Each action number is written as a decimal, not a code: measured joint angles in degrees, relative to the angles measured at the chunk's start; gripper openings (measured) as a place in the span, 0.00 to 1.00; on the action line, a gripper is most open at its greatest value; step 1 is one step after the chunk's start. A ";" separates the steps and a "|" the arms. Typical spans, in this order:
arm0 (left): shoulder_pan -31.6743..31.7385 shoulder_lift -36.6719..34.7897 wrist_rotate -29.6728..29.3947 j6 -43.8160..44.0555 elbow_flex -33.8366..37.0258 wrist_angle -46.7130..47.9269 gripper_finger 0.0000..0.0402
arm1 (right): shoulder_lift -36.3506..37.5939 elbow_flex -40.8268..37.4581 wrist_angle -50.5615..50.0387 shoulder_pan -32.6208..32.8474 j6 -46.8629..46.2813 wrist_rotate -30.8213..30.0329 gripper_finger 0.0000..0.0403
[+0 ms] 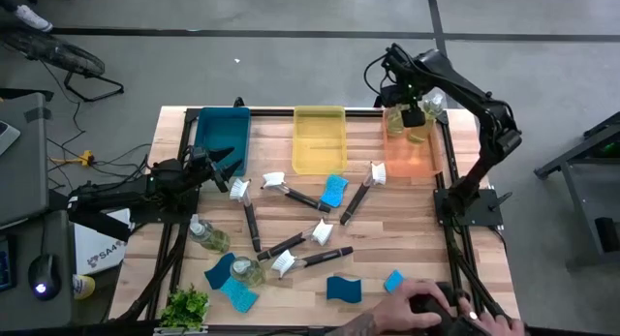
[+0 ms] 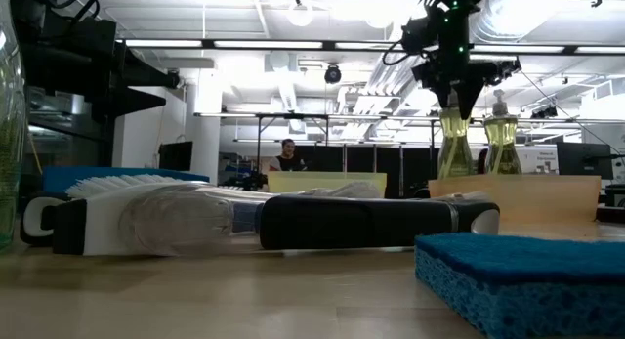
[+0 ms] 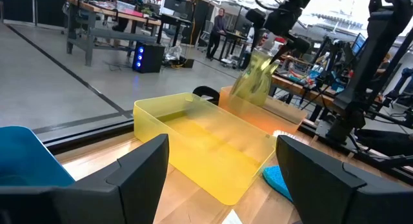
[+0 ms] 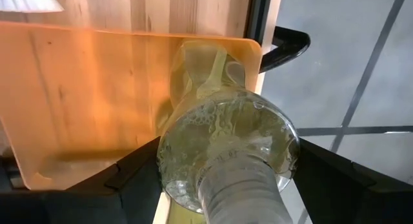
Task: Pick & Place Kitchen Sink Supplies
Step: Put the green dishwashing liquid dispenser into the orange bin
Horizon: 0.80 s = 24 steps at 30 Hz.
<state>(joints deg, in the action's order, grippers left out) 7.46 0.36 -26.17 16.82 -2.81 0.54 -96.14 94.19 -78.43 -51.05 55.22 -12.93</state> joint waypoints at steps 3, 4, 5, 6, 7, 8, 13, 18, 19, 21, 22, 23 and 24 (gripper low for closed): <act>0.00 0.01 0.00 -0.02 0.00 -0.02 0.70 | -1.24 0.00 0.30 -0.25 -1.05 -1.47 0.72; 0.00 0.00 0.00 -0.02 -0.02 0.00 0.70 | -1.48 0.00 0.52 -0.34 -1.16 -1.60 0.72; 0.02 0.02 0.00 0.00 -0.01 0.00 0.70 | -1.68 0.00 0.54 -0.39 -1.16 -1.34 0.72; 0.02 0.00 0.00 -0.02 0.01 0.00 0.70 | -1.81 0.00 0.49 -0.39 -1.16 -0.70 0.72; 0.02 0.01 0.00 -0.01 -0.01 0.00 0.70 | -1.90 0.00 0.38 -0.52 -1.18 -0.04 0.72; 0.00 0.00 0.00 -0.01 -0.01 -0.01 0.70 | -1.90 0.00 0.37 -0.71 -1.18 0.21 0.72; 0.01 0.01 -0.01 -0.02 -0.01 -0.02 0.70 | -1.90 0.00 0.84 -0.74 -2.95 -0.16 0.73; 0.01 0.02 0.00 -0.01 -0.01 -0.02 0.70 | -1.90 0.00 1.09 -0.89 -5.75 -0.42 0.76; 0.00 0.00 0.00 -0.02 0.01 0.00 0.70 | -1.90 0.00 1.05 -1.04 -5.85 -0.37 0.76; 0.00 0.01 0.00 -0.02 0.00 -0.01 0.70 | -1.90 0.00 0.98 -1.09 -5.98 -0.29 0.76; 0.00 0.01 0.00 -0.02 0.01 -0.02 0.70 | -1.90 0.00 0.98 -1.09 -6.64 -0.32 0.76; 0.00 0.02 0.00 0.00 -0.02 -0.01 0.70 | -1.90 0.00 0.97 -1.09 -7.85 -0.35 0.77; 0.01 0.02 0.00 -0.01 -0.01 0.00 0.70 | -1.90 0.00 0.95 -1.09 -9.12 -0.35 0.77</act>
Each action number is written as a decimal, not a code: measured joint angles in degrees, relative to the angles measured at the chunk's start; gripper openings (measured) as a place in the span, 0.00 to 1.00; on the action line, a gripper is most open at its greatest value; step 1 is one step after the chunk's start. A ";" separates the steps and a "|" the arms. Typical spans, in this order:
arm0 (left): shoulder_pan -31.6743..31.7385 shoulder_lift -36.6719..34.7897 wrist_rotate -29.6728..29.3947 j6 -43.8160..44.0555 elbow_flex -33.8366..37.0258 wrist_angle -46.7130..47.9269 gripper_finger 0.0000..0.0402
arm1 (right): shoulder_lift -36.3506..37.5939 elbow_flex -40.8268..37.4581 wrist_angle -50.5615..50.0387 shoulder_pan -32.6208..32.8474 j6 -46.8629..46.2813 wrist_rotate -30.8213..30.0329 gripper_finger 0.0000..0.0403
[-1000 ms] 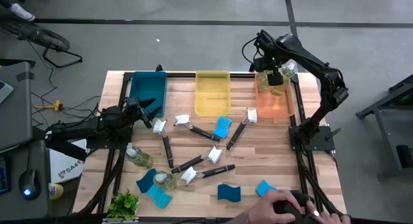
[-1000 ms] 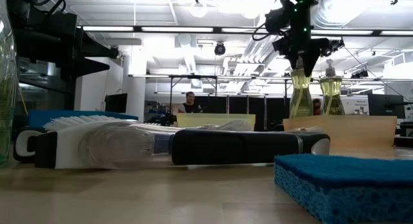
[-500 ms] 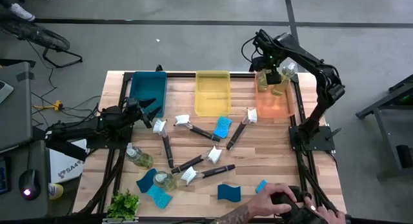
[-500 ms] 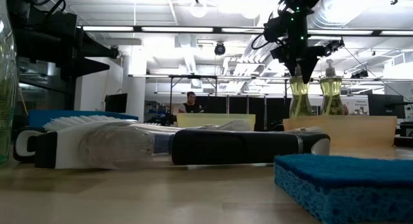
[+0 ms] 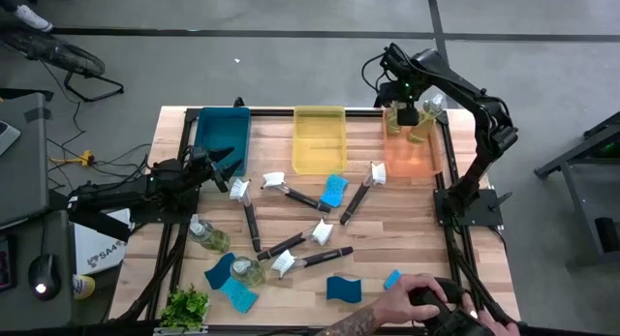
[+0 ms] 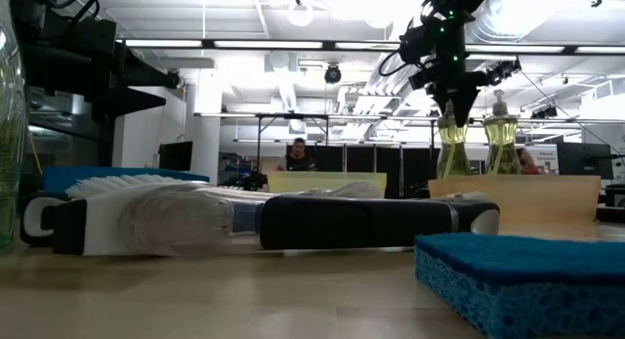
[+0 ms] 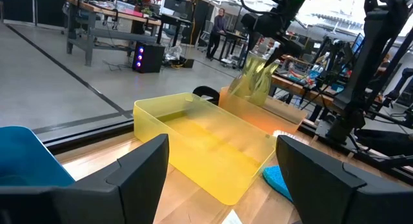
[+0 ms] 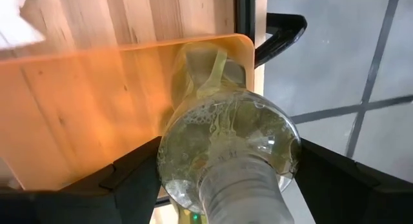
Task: Pick & Place Kitchen Sink Supplies
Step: Put the green dishwashing liquid dispenser into the orange bin
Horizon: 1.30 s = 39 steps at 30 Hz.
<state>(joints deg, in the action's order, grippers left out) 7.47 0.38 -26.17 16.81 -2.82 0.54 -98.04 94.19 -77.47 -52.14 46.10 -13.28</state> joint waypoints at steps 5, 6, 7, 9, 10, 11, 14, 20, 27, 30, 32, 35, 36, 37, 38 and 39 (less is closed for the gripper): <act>0.01 0.00 0.00 -0.01 -0.01 0.00 0.70 | 0.00 0.00 -0.02 0.00 -3.76 0.15 0.77; 0.01 0.00 -0.02 0.01 -0.01 0.00 0.70 | 0.00 0.00 -0.02 0.00 -4.26 0.17 0.77; -0.01 0.00 0.00 -0.01 0.01 -0.02 0.70 | 0.00 0.00 -0.05 0.00 -4.69 0.17 0.77; -0.01 0.00 0.00 -0.01 0.00 0.00 0.70 | 0.00 0.00 -0.21 0.00 -5.69 0.16 0.77; 0.00 -0.02 0.00 0.00 -0.01 -0.02 0.70 | 0.00 0.00 -0.33 0.00 -6.67 0.20 0.77; 0.00 0.00 0.00 0.00 -0.01 -0.01 0.70 | 0.00 0.00 -0.47 0.00 -7.73 0.22 0.77; 0.01 0.00 0.00 -0.01 -0.01 -0.02 0.70 | 0.00 0.02 -0.90 0.02 -10.73 0.03 0.79; -0.01 -0.01 0.00 0.00 0.00 0.00 0.70 | 0.20 0.04 -1.55 -0.02 -17.63 -1.09 0.90; 0.01 -0.02 0.00 -0.01 -0.01 -0.02 0.70 | 0.18 0.04 -2.12 0.00 -21.85 -1.59 0.99; 0.01 -0.02 0.00 -0.01 0.01 0.00 0.70 | 0.19 0.04 -2.38 -0.02 -23.14 -0.28 0.99; -0.01 0.00 0.00 -0.01 -0.01 -0.01 0.70 | 0.17 0.04 -2.41 0.00 -24.35 -0.52 0.99; 0.01 -0.02 0.00 -0.01 0.01 0.00 0.70 | 0.17 0.04 -2.64 0.00 -25.91 -1.73 0.99; 0.01 -0.02 -0.02 -0.01 -0.01 -0.02 0.70 | 0.17 0.04 -3.00 0.01 -26.72 -2.38 0.99; -0.01 0.00 0.00 -0.01 -0.01 0.00 0.70 | 0.16 0.04 -3.51 0.00 -27.26 -2.79 0.99; 0.00 -0.02 -0.02 0.01 0.00 -0.02 0.70 | 0.15 0.04 -3.94 0.00 -27.85 -3.08 0.99; 0.00 0.00 0.00 0.00 -0.01 -0.01 0.70 | 0.15 0.04 -4.41 0.00 -28.41 -3.50 0.99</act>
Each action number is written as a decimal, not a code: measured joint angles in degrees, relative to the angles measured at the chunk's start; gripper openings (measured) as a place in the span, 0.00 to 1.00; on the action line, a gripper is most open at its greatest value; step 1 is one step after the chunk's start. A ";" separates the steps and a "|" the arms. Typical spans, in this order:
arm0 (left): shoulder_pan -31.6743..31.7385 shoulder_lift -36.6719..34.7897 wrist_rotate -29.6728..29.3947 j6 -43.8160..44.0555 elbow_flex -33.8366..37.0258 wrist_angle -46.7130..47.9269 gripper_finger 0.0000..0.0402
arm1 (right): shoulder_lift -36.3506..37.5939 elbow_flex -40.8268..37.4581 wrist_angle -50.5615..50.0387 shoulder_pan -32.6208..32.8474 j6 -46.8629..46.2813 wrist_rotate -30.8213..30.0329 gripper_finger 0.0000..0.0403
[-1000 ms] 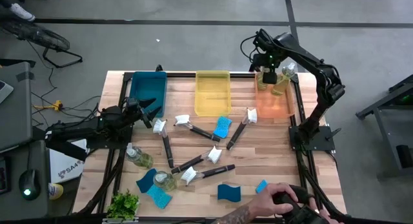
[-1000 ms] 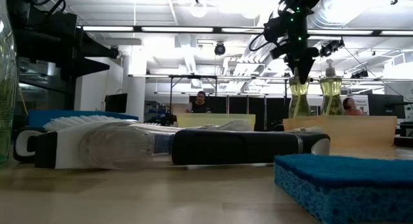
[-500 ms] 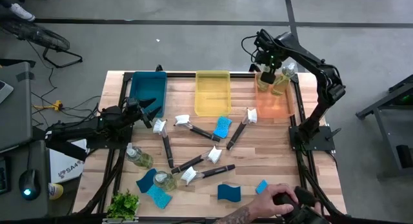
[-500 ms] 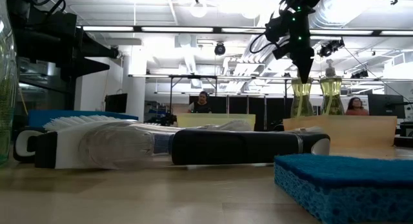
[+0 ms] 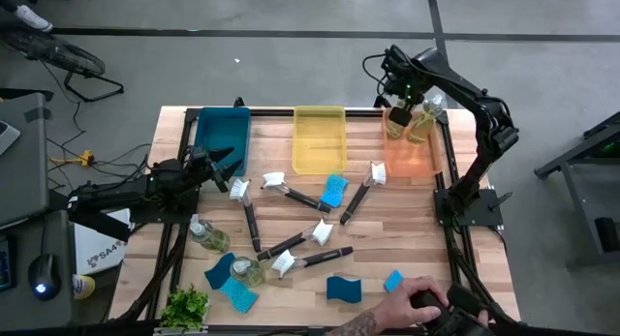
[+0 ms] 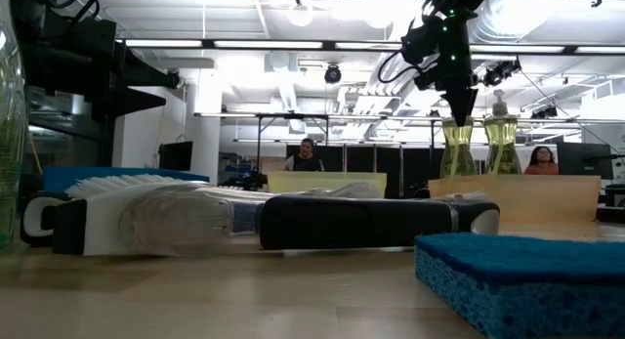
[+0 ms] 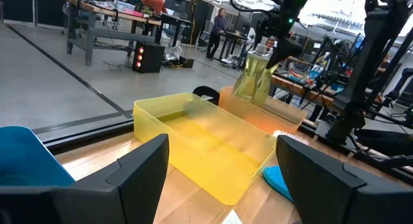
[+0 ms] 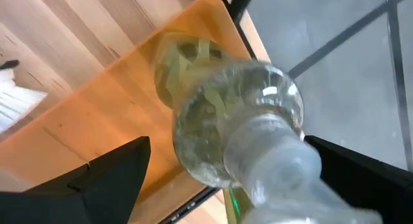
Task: Pick & Place Kitchen Sink Supplies
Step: Put the green dishwashing liquid dispenser into the orange bin
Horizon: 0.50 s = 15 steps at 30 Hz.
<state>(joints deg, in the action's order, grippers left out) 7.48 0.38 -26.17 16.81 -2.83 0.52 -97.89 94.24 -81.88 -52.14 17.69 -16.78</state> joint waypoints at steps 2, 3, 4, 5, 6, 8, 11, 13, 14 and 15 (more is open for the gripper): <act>0.00 -0.01 0.00 -0.01 0.02 -0.01 0.70 | 0.00 0.00 -0.58 0.02 -1.78 -1.30 0.99; -0.01 0.00 0.00 0.01 0.00 -0.01 0.70 | 0.00 0.00 -0.59 0.00 -2.63 -1.84 0.99; 0.01 -0.02 0.00 -0.01 0.02 -0.01 0.70 | 0.00 0.00 -0.60 0.00 -3.27 -2.07 0.99; 0.01 -0.02 -0.01 -0.01 0.01 0.00 0.70 | 0.00 0.00 -0.63 0.00 -3.89 -2.03 0.99; -0.01 0.00 0.00 -0.01 0.00 0.01 0.70 | 0.00 0.00 -0.61 0.00 -4.55 -1.88 0.99; 0.00 -0.01 -0.01 0.01 0.01 0.00 0.70 | 0.00 0.00 -0.73 0.00 -6.59 -1.92 0.99; 0.01 -0.02 0.00 -0.01 0.00 -0.01 0.70 | 0.00 0.00 -1.68 0.02 -9.88 -2.39 0.99; -0.01 -0.02 0.00 -0.01 0.02 0.01 0.70 | 0.29 0.00 -2.00 0.00 -11.32 -2.34 0.99; 0.00 -0.02 -0.01 0.00 0.01 0.00 0.70 | 0.59 0.00 -1.86 0.03 -11.68 -2.33 0.99; -0.01 -0.01 0.00 0.00 0.01 0.00 0.70 | 0.96 0.00 -1.83 0.04 -11.74 -2.35 0.99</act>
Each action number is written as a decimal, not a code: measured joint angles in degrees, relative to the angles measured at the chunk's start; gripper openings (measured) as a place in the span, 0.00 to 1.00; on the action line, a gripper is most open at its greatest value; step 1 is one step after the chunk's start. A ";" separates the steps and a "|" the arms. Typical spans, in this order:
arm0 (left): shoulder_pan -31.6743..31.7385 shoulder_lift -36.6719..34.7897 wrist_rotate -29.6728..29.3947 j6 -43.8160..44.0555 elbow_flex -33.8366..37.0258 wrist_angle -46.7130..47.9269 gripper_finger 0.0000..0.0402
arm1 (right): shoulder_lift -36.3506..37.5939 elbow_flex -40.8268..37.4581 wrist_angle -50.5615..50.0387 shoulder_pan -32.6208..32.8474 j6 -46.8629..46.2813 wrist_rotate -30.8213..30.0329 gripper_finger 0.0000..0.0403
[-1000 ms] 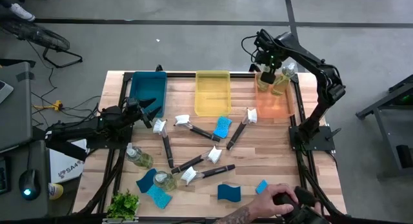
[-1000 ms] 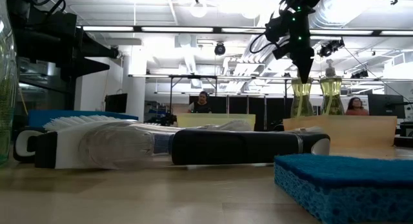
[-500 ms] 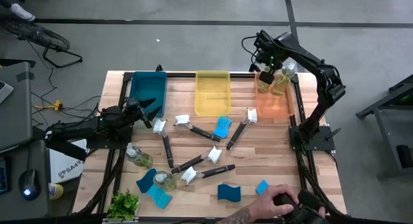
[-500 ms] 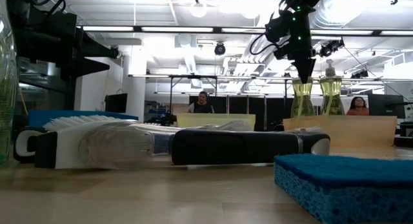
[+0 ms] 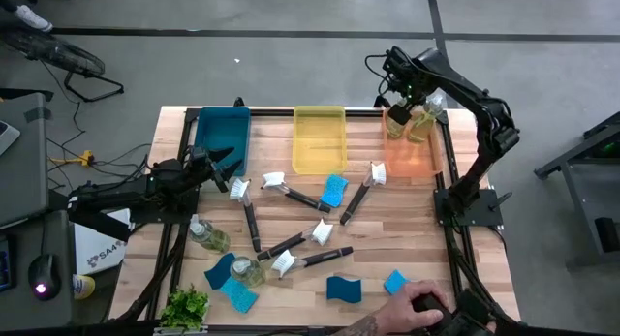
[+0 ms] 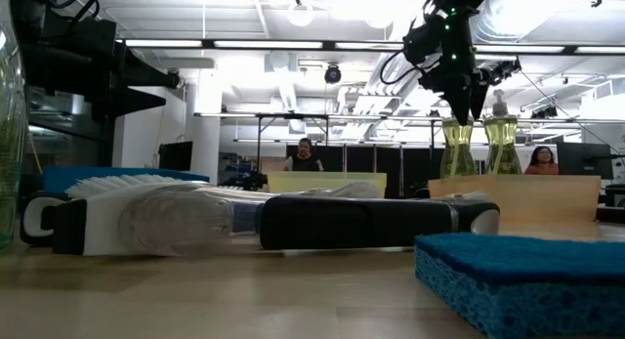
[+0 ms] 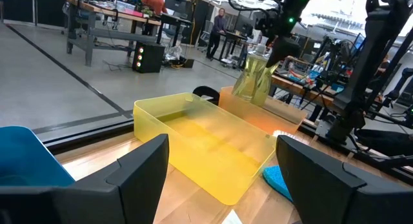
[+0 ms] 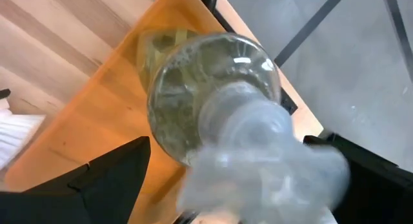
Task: Pick & Place Kitchen Sink Supplies
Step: Put the green dishwashing liquid dispenser into the orange bin, then put the black dishwashing brush into the yellow bin
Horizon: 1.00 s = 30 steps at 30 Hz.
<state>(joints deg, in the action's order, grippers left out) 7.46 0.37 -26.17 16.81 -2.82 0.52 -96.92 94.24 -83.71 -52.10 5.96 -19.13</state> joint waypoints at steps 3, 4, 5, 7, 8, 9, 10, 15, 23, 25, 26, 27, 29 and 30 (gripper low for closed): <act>0.00 0.01 0.00 -0.01 0.01 -0.01 0.70 | 1.26 0.00 -0.04 0.00 0.09 0.05 0.99; 0.01 0.00 0.00 -0.01 0.00 -0.01 0.70 | 1.62 0.00 -0.23 0.00 0.22 0.24 0.99; 0.00 -0.01 -0.02 0.01 -0.01 0.01 0.70 | 1.90 0.00 -0.43 0.00 0.22 0.48 0.99; 0.01 0.00 -0.01 -0.01 0.00 0.00 0.70 | 2.60 0.00 -1.07 0.02 0.00 0.79 0.99; 0.00 -0.01 0.00 -0.01 -0.01 0.01 0.70 | 2.95 0.00 -1.41 0.14 -0.23 0.81 0.99; 0.00 -0.01 -0.02 0.00 -0.01 -0.01 0.70 | 3.32 0.00 -1.60 0.30 -0.52 0.81 0.99; 0.00 -0.01 0.00 -0.01 -0.01 0.01 0.70 | 3.66 0.00 -1.74 0.42 -0.71 0.82 0.99; 0.02 -0.01 0.00 -0.01 0.01 -0.01 0.70 | 5.44 0.00 -2.41 1.06 -1.43 -0.37 0.99; 0.01 0.00 0.00 0.00 0.00 0.01 0.70 | 8.03 0.00 -3.01 4.20 -2.56 -2.45 0.99; 0.00 -0.01 0.00 -0.01 0.01 -0.01 0.70 | 8.73 0.00 -2.96 5.16 -3.20 -2.54 0.99; 0.00 -0.01 0.00 0.01 -0.01 -0.01 0.70 | 9.17 0.00 -3.00 5.72 -3.54 -2.44 0.99; 0.00 0.01 0.00 -0.01 -0.01 0.01 0.70 | 9.59 0.00 -3.01 6.29 -3.88 -2.36 0.99; 0.01 -0.01 -0.01 -0.01 0.01 0.00 0.70 | 10.43 0.00 -3.20 7.51 -4.76 -2.28 0.99; 0.00 -0.01 -0.01 0.00 0.00 0.00 0.70 | 10.89 0.00 -3.37 8.22 -5.06 -2.25 0.99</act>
<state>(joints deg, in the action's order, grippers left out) 7.47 0.36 -26.19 16.81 -2.81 0.53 -86.04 94.24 -87.08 -43.87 0.89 -21.38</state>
